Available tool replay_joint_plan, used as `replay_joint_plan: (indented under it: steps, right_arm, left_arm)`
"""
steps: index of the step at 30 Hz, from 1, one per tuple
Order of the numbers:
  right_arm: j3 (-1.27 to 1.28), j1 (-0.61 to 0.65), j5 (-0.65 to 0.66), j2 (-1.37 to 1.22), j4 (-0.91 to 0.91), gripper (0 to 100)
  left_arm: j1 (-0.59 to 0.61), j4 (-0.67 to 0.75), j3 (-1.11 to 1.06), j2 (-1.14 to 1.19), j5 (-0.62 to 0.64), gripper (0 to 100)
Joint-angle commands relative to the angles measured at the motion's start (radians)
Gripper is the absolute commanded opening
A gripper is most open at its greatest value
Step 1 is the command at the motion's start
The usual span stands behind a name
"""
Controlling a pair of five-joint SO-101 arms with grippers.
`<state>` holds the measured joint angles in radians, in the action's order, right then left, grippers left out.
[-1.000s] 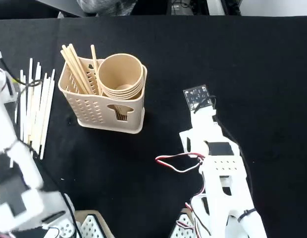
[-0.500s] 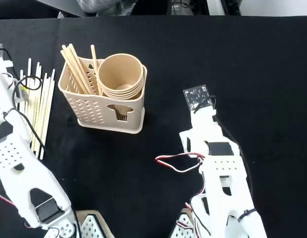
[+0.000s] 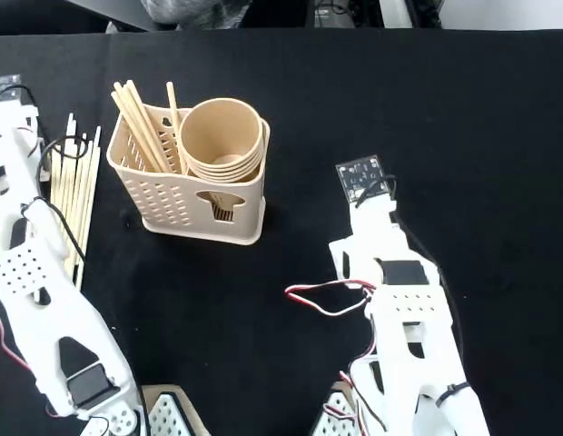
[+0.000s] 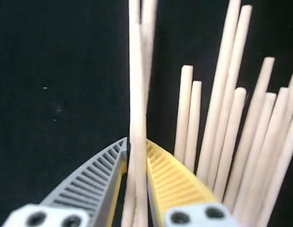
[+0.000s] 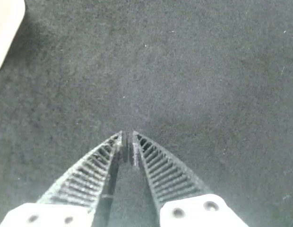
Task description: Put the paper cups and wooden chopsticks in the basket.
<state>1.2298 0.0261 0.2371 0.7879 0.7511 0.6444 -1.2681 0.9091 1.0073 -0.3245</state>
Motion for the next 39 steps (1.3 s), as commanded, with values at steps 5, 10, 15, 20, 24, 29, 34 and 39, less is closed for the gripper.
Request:
replay_joint_plan:
  steps: [5, 10, 15, 20, 24, 29, 34, 39]
  right_arm:
    - [-0.004, -0.014, 0.009, 0.005, -0.018, 2.8]
    - [-0.004, -0.014, 0.009, 0.005, -0.018, 2.8]
    - [-0.004, -0.014, 0.009, 0.005, -0.018, 2.8]
    - [-0.004, -0.014, 0.009, 0.005, -0.018, 2.8]
    - [-0.004, -0.014, 0.009, 0.005, -0.018, 2.8]
    - [-0.004, -0.014, 0.009, 0.005, -0.018, 2.8]
    - [-0.004, -0.014, 0.009, 0.005, -0.017, 2.8]
    - [-0.004, -0.014, 0.009, 0.005, -0.017, 2.8]
  left_arm:
    - [0.030, -0.235, 0.232, 0.005, 0.008, 3]
    - [0.030, -0.391, 0.427, 0.006, 0.014, 3]
    - [0.033, -0.494, 0.616, 0.008, 0.028, 3]
    - [0.059, -0.493, 0.707, 0.008, 0.068, 3]
    - [0.070, -0.493, 0.751, 0.009, 0.117, 3]
    - [0.028, -0.471, 0.759, -0.051, 0.189, 3]
    - [0.022, -0.489, 0.760, -0.107, 0.244, 3]
    - [0.015, -0.486, 0.760, -0.209, 0.245, 3]
